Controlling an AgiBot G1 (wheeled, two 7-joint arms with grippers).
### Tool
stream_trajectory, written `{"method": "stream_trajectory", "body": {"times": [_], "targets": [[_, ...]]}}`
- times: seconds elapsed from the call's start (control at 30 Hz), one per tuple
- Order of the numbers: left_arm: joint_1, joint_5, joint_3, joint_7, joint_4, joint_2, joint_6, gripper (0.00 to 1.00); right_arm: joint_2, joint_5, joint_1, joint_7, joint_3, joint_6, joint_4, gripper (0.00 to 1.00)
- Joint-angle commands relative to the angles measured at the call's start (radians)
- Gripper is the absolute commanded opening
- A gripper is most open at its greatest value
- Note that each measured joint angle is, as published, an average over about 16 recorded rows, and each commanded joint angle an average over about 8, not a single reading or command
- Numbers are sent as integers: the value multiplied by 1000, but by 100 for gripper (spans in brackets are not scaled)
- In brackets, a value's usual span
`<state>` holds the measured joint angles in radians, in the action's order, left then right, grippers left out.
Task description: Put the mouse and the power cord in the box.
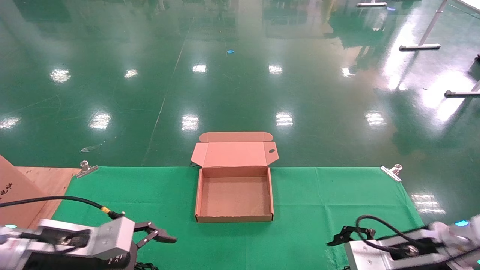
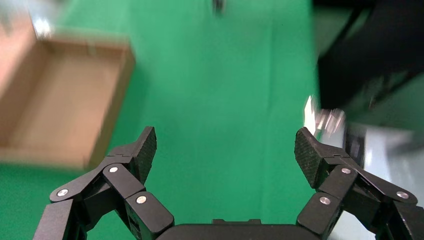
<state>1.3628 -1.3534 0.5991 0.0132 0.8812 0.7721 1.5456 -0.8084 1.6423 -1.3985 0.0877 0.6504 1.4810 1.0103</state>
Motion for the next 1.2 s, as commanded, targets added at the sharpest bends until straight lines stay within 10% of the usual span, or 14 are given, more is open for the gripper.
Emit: {"method": "stream_trajectory", "body": {"times": [0.03,0.4,0.93,1.2], "targets": [[46,-85,46,37,-66,27,-1,100,-33,112,-38,34,46,-17,-45,100],[223,-450,227,241,-431,232,-143,100,-240,377,-129,247,174,-195,-401,100],[236,-473,235,402,-732,340,-278,100,-364,397,-194,455,185,-335,-787,99],[241,-461,227,442,-798,353,-301,8,-389,395,-203,515,184,-361,-877,7]]}}
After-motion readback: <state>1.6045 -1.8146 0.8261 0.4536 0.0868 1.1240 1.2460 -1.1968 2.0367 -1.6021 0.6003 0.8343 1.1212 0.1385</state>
